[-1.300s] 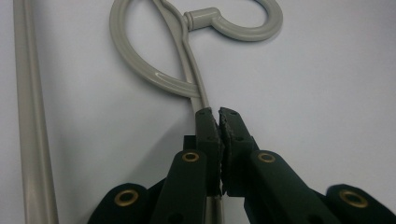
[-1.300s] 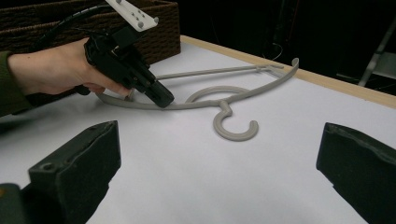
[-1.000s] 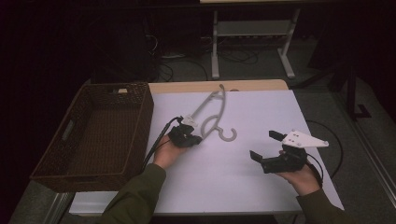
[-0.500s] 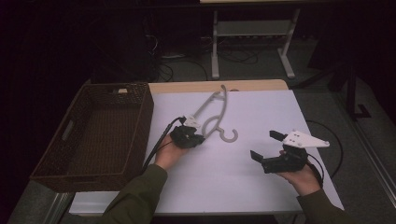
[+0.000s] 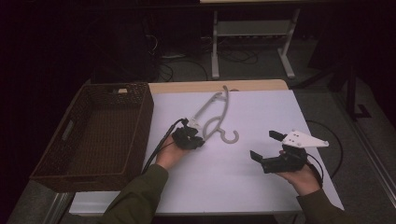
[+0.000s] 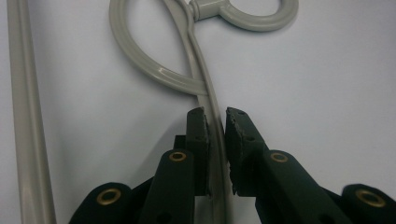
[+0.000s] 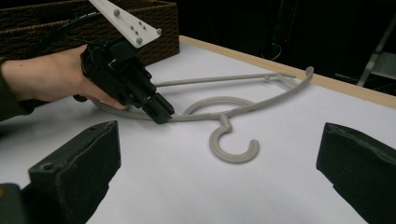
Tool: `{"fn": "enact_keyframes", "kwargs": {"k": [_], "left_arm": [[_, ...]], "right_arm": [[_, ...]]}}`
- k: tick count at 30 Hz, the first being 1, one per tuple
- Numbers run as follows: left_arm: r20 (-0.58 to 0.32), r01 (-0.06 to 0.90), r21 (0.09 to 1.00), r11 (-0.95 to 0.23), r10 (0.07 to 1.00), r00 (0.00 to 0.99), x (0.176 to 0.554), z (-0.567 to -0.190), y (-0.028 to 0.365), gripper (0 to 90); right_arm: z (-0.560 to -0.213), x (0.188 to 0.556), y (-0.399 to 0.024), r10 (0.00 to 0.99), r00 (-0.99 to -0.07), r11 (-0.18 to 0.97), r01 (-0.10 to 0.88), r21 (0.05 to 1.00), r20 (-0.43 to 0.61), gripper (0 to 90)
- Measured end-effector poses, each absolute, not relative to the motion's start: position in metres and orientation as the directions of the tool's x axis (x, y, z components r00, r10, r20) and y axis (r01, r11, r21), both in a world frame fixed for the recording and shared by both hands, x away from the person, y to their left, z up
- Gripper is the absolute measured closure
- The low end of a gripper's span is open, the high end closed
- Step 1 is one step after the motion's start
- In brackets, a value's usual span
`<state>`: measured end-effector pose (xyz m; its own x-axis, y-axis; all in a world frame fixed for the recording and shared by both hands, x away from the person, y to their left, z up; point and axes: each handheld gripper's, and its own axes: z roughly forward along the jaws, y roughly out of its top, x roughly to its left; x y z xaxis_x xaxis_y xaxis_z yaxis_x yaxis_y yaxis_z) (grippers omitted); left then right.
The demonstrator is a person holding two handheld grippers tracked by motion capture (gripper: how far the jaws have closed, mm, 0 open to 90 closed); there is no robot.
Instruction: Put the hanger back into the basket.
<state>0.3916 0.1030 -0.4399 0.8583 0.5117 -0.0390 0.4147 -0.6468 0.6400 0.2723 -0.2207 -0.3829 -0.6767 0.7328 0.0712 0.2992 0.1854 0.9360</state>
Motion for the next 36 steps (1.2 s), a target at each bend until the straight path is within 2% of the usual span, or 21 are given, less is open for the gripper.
{"fn": "enact_keyframes", "kwargs": {"k": [10, 20, 34, 36], "left_arm": [[-0.082, 0.345, 0.62, -0.705, 0.378, 0.922, 0.363, -0.438, 0.083, 81.5], [-0.134, 0.292, 0.6, -0.745, 0.266, 0.955, 0.331, -0.437, 0.082, 81.7], [-0.129, 0.267, 0.605, -0.75, 0.239, 0.962, 0.315, -0.435, 0.095, 80.7], [-0.143, 0.28, 0.631, -0.724, 0.246, 0.959, 0.314, -0.433, 0.098, 78.7]], "right_arm": [[-0.383, 0.273, -0.221, 0.732, -0.677, 0.19, 0.301, 0.935, 0.069, 0.0], [-0.383, 0.272, -0.223, 0.734, -0.677, 0.19, 0.291, 0.938, 0.061, 0.0], [-0.384, 0.273, -0.221, 0.731, -0.681, 0.204, 0.271, 0.941, 0.038, 0.0], [-0.384, 0.271, -0.22, 0.736, -0.674, 0.197, 0.299, 0.934, 0.061, 0.0]]}}
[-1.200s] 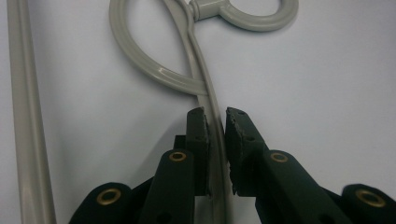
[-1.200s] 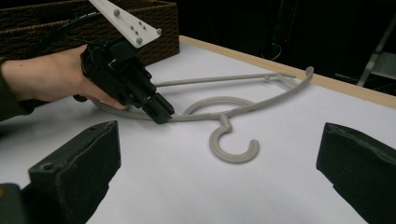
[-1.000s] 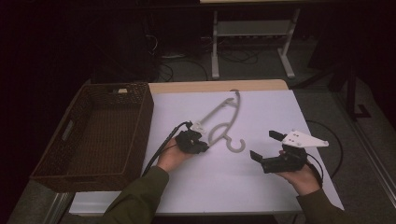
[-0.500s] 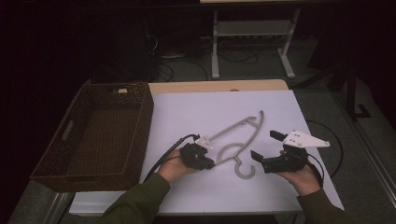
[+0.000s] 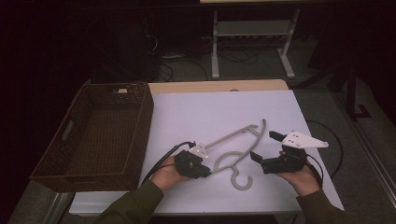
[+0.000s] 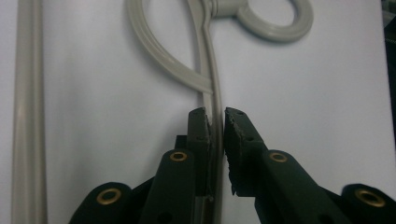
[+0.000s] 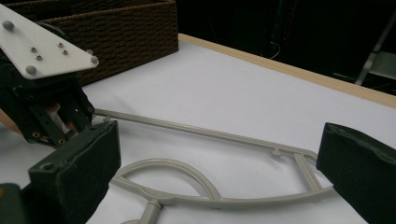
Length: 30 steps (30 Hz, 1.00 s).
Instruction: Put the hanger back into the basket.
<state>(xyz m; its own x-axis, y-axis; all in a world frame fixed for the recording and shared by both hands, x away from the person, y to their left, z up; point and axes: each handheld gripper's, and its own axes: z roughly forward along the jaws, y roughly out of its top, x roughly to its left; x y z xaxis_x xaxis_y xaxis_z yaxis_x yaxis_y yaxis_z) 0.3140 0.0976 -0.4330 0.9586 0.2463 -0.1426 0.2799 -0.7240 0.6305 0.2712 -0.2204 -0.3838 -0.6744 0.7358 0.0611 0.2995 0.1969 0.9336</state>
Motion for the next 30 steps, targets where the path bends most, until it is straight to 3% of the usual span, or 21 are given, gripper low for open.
{"fn": "enact_keyframes", "kwargs": {"k": [6, 12, 24, 30], "left_arm": [[-0.13, 0.297, 0.645, -0.704, 0.282, 0.951, 0.31, -0.426, 0.11, 68.0], [-0.095, 0.265, 0.612, -0.745, 0.263, 0.96, 0.308, -0.432, 0.108, 65.4], [-0.014, 0.194, 0.594, -0.781, 0.231, 0.973, 0.302, -0.437, 0.101, 76.2], [-0.023, 0.195, 0.599, -0.777, 0.227, 0.974, 0.303, -0.437, 0.102, 82.0]], "right_arm": [[-0.385, 0.271, -0.221, 0.735, -0.676, 0.199, 0.293, 0.935, 0.055, 0.0], [-0.385, 0.271, -0.22, 0.735, -0.676, 0.203, 0.301, 0.932, 0.058, 0.0], [-0.386, 0.271, -0.221, 0.736, -0.674, 0.2, 0.303, 0.932, 0.061, 0.0], [-0.386, 0.271, -0.22, 0.735, -0.675, 0.205, 0.305, 0.93, 0.06, 0.0]]}}
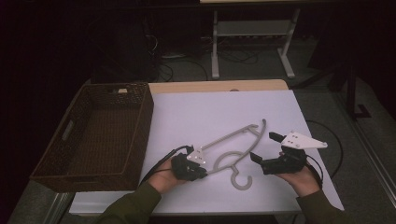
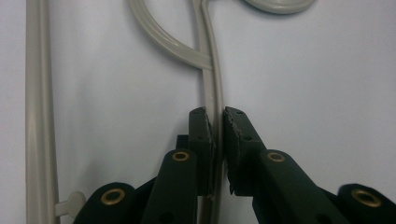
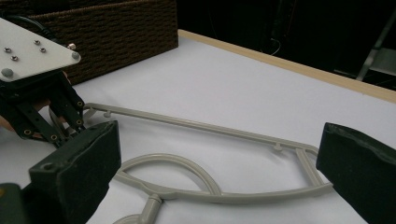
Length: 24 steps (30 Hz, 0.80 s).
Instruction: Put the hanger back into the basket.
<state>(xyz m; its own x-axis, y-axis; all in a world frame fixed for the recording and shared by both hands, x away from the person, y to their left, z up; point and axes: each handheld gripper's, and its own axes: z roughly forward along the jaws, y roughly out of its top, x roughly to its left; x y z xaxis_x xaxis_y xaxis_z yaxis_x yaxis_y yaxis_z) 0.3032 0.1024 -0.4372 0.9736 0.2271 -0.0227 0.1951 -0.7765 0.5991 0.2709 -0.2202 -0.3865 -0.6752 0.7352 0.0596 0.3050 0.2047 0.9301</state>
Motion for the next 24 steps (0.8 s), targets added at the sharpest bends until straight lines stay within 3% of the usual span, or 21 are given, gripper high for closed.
{"fn": "enact_keyframes", "kwargs": {"k": [15, 24], "left_arm": [[-0.043, 0.2, 0.613, -0.764, 0.22, 0.974, 0.306, -0.435, 0.105, 82.6], [-0.034, 0.2, 0.678, -0.707, 0.241, 0.97, 0.307, -0.411, 0.114, 82.6]], "right_arm": [[-0.387, 0.272, -0.222, 0.739, -0.671, 0.205, 0.312, 0.928, 0.063, 0.0], [-0.387, 0.272, -0.223, 0.743, -0.666, 0.198, 0.312, 0.929, 0.065, 0.0]]}}
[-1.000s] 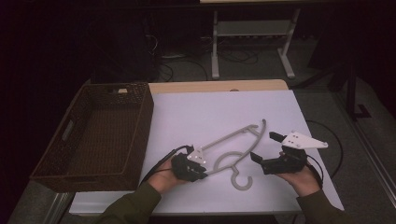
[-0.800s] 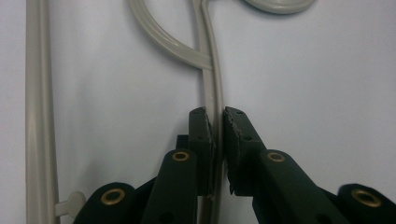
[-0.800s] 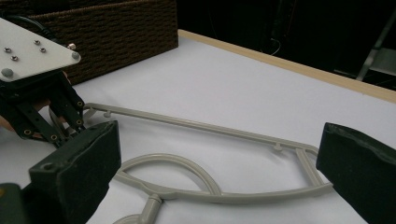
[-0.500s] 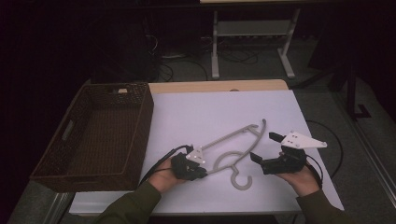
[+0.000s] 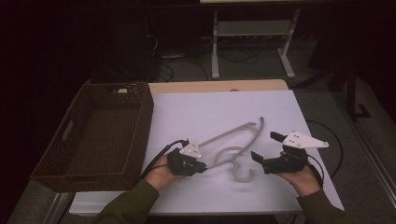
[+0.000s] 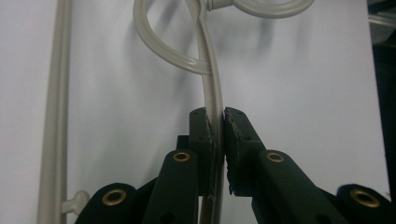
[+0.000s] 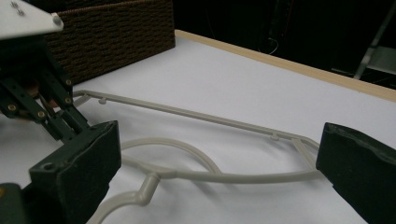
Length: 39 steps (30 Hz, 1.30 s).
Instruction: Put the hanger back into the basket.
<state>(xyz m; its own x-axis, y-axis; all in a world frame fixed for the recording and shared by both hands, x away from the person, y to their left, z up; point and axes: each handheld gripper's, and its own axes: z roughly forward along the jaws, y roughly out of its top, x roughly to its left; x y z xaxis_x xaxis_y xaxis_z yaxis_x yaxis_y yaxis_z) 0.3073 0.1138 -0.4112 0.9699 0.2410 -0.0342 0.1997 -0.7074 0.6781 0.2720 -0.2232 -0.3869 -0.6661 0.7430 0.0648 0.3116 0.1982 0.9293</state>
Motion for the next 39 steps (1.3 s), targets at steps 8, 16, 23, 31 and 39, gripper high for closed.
{"fn": "enact_keyframes", "kwargs": {"k": [8, 16, 23, 31, 39], "left_arm": [[-0.039, 0.213, 0.704, -0.677, 0.262, 0.964, 0.307, -0.402, 0.117, 82.8], [-0.035, 0.218, 0.723, -0.655, 0.28, 0.959, 0.309, -0.397, 0.12, 83.0], [-0.039, 0.244, 0.732, -0.637, 0.318, 0.947, 0.312, -0.392, 0.126, 83.5], [-0.02, 0.236, 0.745, -0.624, 0.333, 0.943, 0.312, -0.386, 0.128, 83.6], [-0.01, 0.237, 0.766, -0.597, 0.357, 0.934, 0.313, -0.372, 0.127, 83.6]], "right_arm": [[-0.387, 0.272, -0.223, 0.744, -0.665, 0.198, 0.312, 0.929, 0.065, 0.0], [-0.386, 0.272, -0.227, 0.751, -0.656, 0.182, 0.305, 0.935, 0.068, 0.0], [-0.385, 0.272, -0.229, 0.754, -0.654, 0.176, 0.297, 0.938, 0.066, 0.0], [-0.385, 0.272, -0.229, 0.754, -0.653, 0.177, 0.296, 0.939, 0.063, 0.0], [-0.384, 0.271, -0.23, 0.759, -0.648, 0.166, 0.298, 0.94, 0.071, 0.0]]}}
